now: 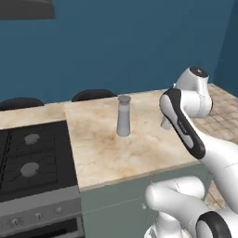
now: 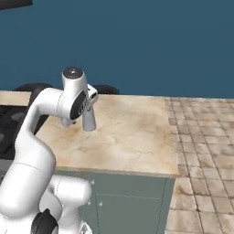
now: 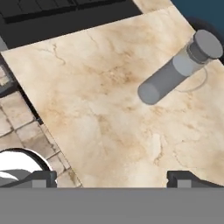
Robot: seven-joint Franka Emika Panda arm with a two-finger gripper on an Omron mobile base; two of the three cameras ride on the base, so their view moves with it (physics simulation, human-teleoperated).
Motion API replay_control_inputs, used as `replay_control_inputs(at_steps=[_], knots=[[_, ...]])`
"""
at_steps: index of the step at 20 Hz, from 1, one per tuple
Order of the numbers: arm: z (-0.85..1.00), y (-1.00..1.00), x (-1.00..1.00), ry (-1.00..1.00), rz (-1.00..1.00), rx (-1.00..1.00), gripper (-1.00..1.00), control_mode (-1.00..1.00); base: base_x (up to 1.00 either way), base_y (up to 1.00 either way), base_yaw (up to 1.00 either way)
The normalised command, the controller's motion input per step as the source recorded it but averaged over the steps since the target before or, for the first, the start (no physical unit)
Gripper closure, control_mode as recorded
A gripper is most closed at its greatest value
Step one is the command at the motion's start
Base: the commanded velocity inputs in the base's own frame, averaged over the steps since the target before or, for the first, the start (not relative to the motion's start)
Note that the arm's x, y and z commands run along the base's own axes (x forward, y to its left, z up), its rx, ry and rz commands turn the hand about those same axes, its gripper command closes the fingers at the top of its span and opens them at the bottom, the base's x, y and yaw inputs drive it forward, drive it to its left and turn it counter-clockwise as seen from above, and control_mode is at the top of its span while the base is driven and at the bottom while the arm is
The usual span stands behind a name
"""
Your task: Place the pitcher and cup on the dining counter for serving.
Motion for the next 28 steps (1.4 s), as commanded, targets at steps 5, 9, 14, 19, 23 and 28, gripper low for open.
replay_control_inputs(at_steps=[5, 9, 14, 19, 23, 28], knots=[[0.00, 0.00, 0.00, 0.00, 0.00, 0.00, -1.00, 1.00, -0.23, 0.20, -0.95], [0.00, 0.00, 0.00, 0.00, 0.00, 0.00, -1.00, 1.00, -0.05, 0.13, -0.99], [0.00, 0.00, 0.00, 0.00, 0.00, 0.00, -1.00, 1.00, 0.00, 0.02, -1.00], [0.00, 0.00, 0.00, 0.00, 0.00, 0.00, -1.00, 1.00, 0.00, 0.00, -0.98], [0.00, 0.00, 0.00, 0.00, 0.00, 0.00, -1.00, 1.00, 0.00, -0.25, -0.89], [0.00, 0.00, 0.00, 0.00, 0.00, 0.00, -1.00, 1.00, 0.00, -0.36, -0.86]])
